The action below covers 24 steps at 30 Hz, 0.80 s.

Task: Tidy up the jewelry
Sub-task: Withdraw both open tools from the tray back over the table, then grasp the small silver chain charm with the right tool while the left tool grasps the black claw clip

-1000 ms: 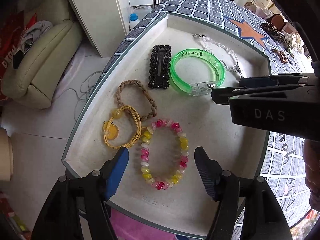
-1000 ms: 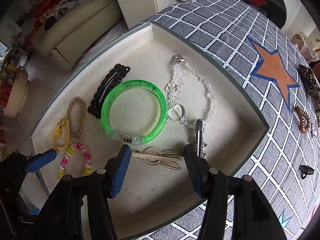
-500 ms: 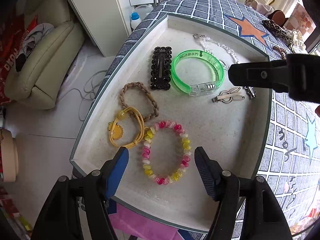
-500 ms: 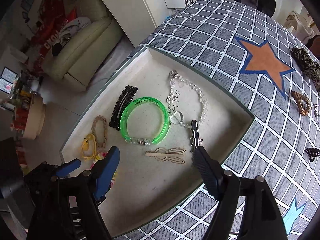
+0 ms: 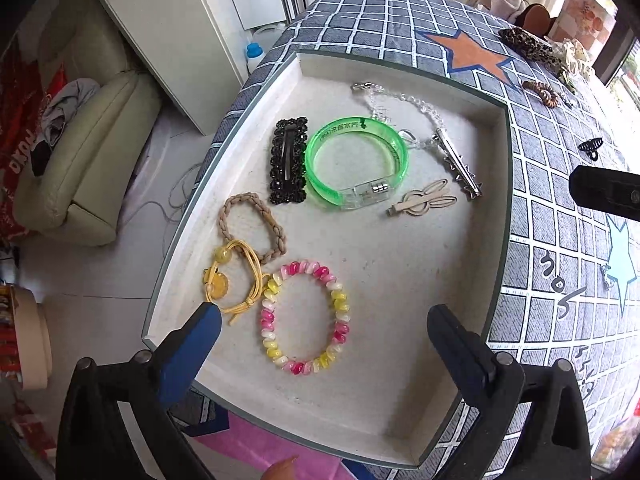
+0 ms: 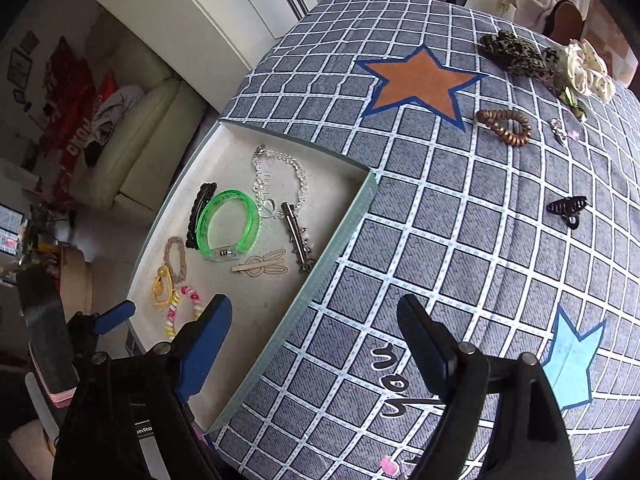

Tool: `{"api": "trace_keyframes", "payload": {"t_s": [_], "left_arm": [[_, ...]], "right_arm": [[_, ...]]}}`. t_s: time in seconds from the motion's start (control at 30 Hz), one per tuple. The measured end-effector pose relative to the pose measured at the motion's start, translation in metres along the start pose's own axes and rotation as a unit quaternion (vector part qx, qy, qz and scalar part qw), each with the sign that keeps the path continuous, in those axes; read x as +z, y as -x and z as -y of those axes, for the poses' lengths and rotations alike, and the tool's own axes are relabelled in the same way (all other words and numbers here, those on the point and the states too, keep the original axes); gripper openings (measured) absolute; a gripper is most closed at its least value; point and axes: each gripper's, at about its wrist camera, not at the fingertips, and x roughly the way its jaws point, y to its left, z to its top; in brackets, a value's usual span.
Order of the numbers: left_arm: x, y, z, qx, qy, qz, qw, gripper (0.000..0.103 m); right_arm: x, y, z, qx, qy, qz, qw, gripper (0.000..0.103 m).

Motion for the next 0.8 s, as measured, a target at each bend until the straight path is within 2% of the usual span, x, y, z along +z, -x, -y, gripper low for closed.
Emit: {"api": "trace_keyframes", "payload": {"t_s": [0.03, 0.07, 0.1, 0.23, 0.4, 0.53, 0.8], "left_arm": [[0.002, 0.002, 0.004, 0.000, -0.007, 0.002, 1.0000, 0.103], [0.004, 0.004, 0.008, -0.002, -0.013, 0.005, 0.9999, 0.103], [0.007, 0.006, 0.012, -0.004, -0.019, 0.008, 0.9998, 0.103], [0.018, 0.019, 0.034, -0.011, -0.041, 0.025, 0.9988, 0.103], [0.037, 0.032, 0.069, -0.033, -0.067, 0.042, 0.9963, 0.103], [0.053, 0.039, 0.101, -0.050, -0.088, 0.054, 0.9934, 0.103], [0.080, 0.031, 0.163, -0.087, -0.120, 0.041, 0.9880, 0.103]], "right_arm": [[-0.003, 0.005, 0.009, -0.002, -0.010, 0.004, 1.000, 0.089], [-0.006, 0.009, 0.017, -0.003, -0.021, 0.008, 1.000, 0.099], [-0.009, 0.013, 0.026, -0.003, -0.032, 0.012, 0.999, 0.103], [-0.025, 0.031, 0.063, -0.022, -0.074, 0.027, 0.997, 0.103], [-0.049, 0.041, 0.100, -0.068, -0.102, 0.005, 0.992, 0.103], [-0.072, 0.047, 0.124, -0.080, -0.132, 0.000, 0.988, 0.103], [-0.102, 0.046, 0.146, -0.100, -0.148, -0.008, 0.984, 0.103]]}}
